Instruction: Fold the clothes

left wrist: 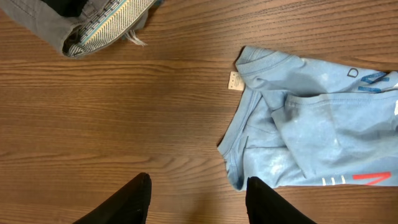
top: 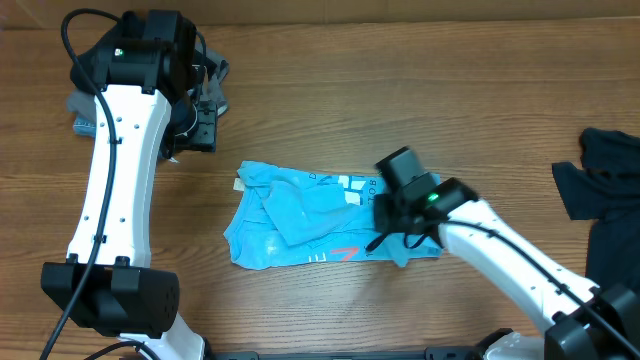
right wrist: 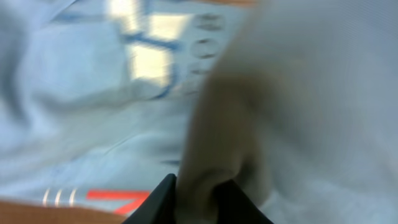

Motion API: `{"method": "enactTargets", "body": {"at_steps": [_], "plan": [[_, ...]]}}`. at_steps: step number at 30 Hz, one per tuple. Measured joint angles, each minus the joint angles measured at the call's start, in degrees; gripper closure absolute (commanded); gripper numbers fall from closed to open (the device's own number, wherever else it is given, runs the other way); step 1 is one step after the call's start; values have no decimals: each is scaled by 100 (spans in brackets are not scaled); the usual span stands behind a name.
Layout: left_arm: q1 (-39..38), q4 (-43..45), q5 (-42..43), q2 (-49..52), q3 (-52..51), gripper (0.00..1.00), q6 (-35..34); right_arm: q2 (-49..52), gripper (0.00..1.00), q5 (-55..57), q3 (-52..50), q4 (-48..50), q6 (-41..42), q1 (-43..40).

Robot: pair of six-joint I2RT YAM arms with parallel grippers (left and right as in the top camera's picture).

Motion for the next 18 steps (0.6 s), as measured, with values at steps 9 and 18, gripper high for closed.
{"method": "enactTargets", "body": {"at_steps": [9,18], "plan": [[0,-9,7,0,0,40,0,-11,53,234,0,-87,-579,761],[0,96,706,-15,-177,31,-4,-791,31,337,103,-284,-98,4]]}}
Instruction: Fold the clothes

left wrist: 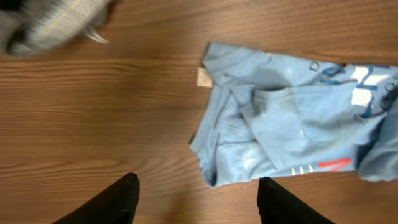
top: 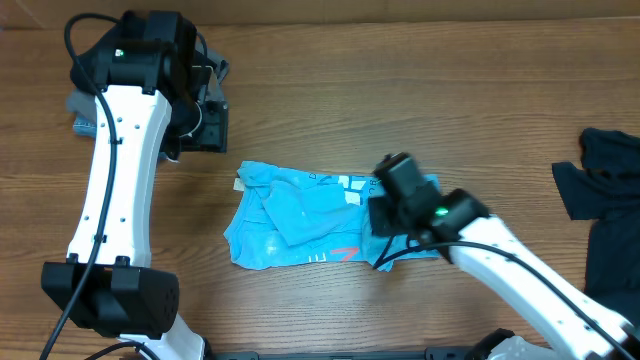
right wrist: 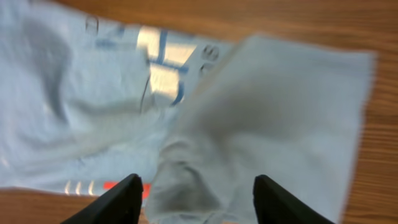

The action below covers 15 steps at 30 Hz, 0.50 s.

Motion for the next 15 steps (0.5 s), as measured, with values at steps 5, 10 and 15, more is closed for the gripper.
{"method": "enactTargets", "body": {"at_steps": [5,10,15], "plan": [[0,826,538,-9,-1196,19,4,-496,26,-238,87,-227,306,-835],[0,2114,1270,-7,-2776,12,46,-533,26,-688,92,-485,415,-1458],[-4,3165,1620,-2,-3971,8,72,-533,26,-876,92,-566,424,-1648]]}}
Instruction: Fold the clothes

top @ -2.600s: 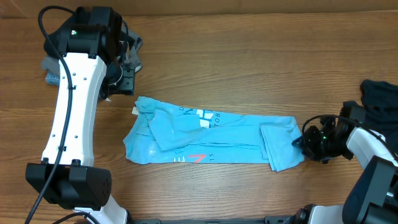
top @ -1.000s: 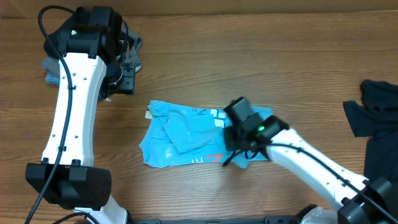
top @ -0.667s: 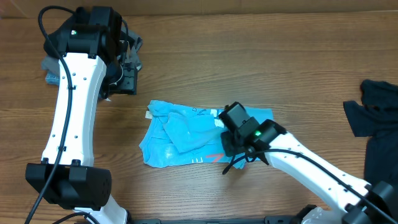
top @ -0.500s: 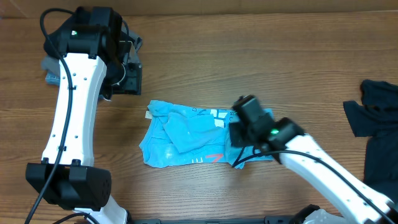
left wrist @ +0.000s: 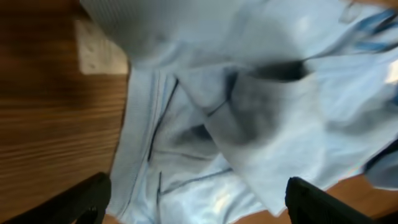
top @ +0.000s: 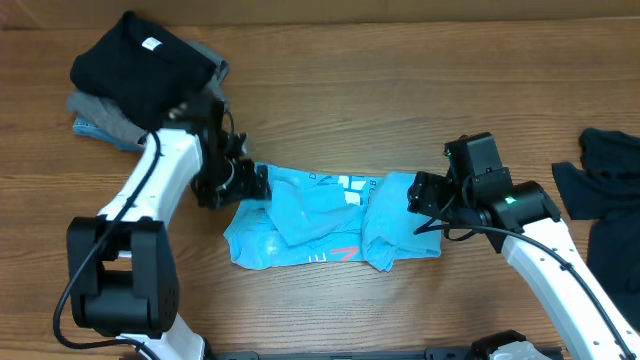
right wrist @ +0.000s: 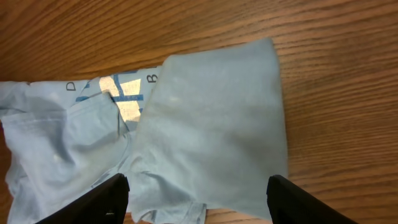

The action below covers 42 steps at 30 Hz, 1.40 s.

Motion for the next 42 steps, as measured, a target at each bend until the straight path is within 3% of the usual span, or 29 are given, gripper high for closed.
{"method": "enactTargets", "body": {"at_steps": [8,11,14,18,19,22,26,32,36,42], "plan": [[-74,1119,114,-48,-981,8,15,0,25,-83,0,-15,15,-15],[-223,1338,96,-144,-1117,15,13,0,25,-87,0,-15,17,-15],[-498,1497,52,-170,-1191,34,-2,0,26,-111,0,-13,17,-15],[-809,1530,-68,-157,-1290,91,-33,0,26,-122,0,-17,17,-15],[-841,1493,-85,-149,-1318,96,-42,0,27,-120,0,-17,17,-13],[-826,1287,-94,-149,-1290,96,-87,0,27,-122,0,-20,20,-15],[-557,63,-350,-131,-986,96,-188,0,27,-122,0,-28,17,-15],[96,-1694,-831,-114,951,96,-203,0,27,-120,0,-28,20,-15],[-11,-1827,-844,-151,2118,96,-205,0,27,-122,0,-22,20,-15],[-839,-1646,-787,-179,2269,96,-391,0,27,-120,0,-26,17,-15]]}}
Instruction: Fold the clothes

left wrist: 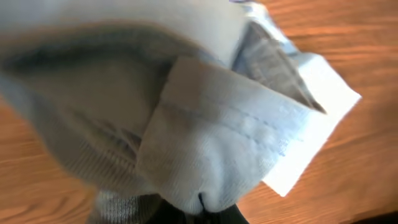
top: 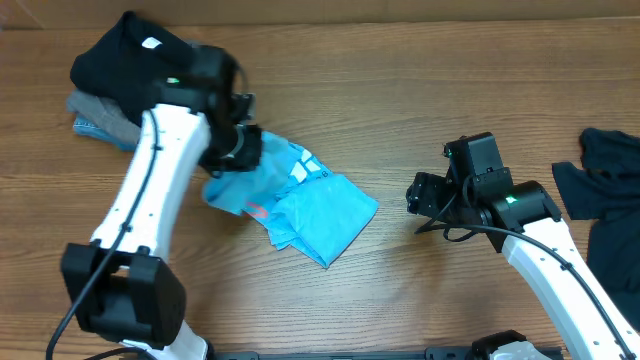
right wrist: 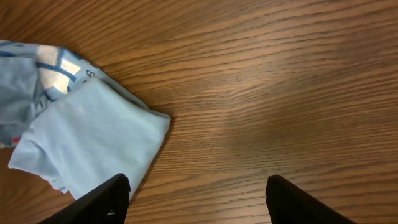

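Observation:
A light blue T-shirt (top: 300, 203), folded into a bundle, lies slanted left of the table's middle; its upper left end is lifted. My left gripper (top: 238, 152) is shut on that end, and in the left wrist view the cloth (left wrist: 205, 130) fills the frame and hides the fingers. My right gripper (top: 420, 195) stands open above bare wood, to the right of the shirt and apart from it. In the right wrist view the shirt's folded end (right wrist: 87, 137) lies at the left.
A stack of folded clothes, black (top: 135, 55) on top of grey, sits at the back left corner. A dark garment (top: 600, 180) lies unfolded at the right edge. Bare wooden table (top: 400, 90) stretches between the shirt and the right arm.
My left gripper, then open at the shirt's collar end, is now shut on it and has pulled the shirt left and up. The right arm has not moved.
My right gripper was shut on the shirt's right part over the middle while the left gripper hung open near the stack. Then it was open, the right part lying folded over. It then stood back to the right; the left gripper reached the collar end and now holds it.

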Motion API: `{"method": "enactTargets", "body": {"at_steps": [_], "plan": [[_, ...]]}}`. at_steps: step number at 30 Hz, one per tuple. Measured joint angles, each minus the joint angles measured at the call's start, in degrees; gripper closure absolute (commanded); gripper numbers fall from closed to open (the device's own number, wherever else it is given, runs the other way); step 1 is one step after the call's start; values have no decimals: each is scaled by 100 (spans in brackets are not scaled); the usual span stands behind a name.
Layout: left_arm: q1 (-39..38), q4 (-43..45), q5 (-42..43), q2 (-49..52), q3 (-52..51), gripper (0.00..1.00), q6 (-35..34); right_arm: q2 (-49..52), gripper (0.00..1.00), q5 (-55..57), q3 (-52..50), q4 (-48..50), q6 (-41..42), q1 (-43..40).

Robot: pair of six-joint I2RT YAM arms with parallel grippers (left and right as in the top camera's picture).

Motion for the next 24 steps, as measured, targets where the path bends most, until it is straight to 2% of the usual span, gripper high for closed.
{"method": "enactTargets", "body": {"at_steps": [6,8,10,12,13,14,16,20,24], "plan": [[-872,448,2,66,-173,96,-376,0,27,-2,0,-35,0,0],[-1165,527,2,155,-227,92,-468,0,27,-2,0,-52,0,0],[-1478,549,0,262,-260,80,-577,0,27,-2,0,-48,-2,0],[-1762,522,2,348,-271,56,-660,0,26,-2,0,-55,0,0],[-1899,509,13,374,-275,39,-710,0,26,-2,0,-48,0,0],[-2022,498,24,389,-278,30,-776,0,26,-2,0,-52,0,0],[-2227,492,44,391,-278,38,-911,0,26,-2,0,-52,2,0],[-2426,363,70,391,-273,44,-986,0,25,-2,0,-50,-2,0],[-2293,-195,42,409,-55,48,-992,0,25,-11,0,13,-37,0]]}}
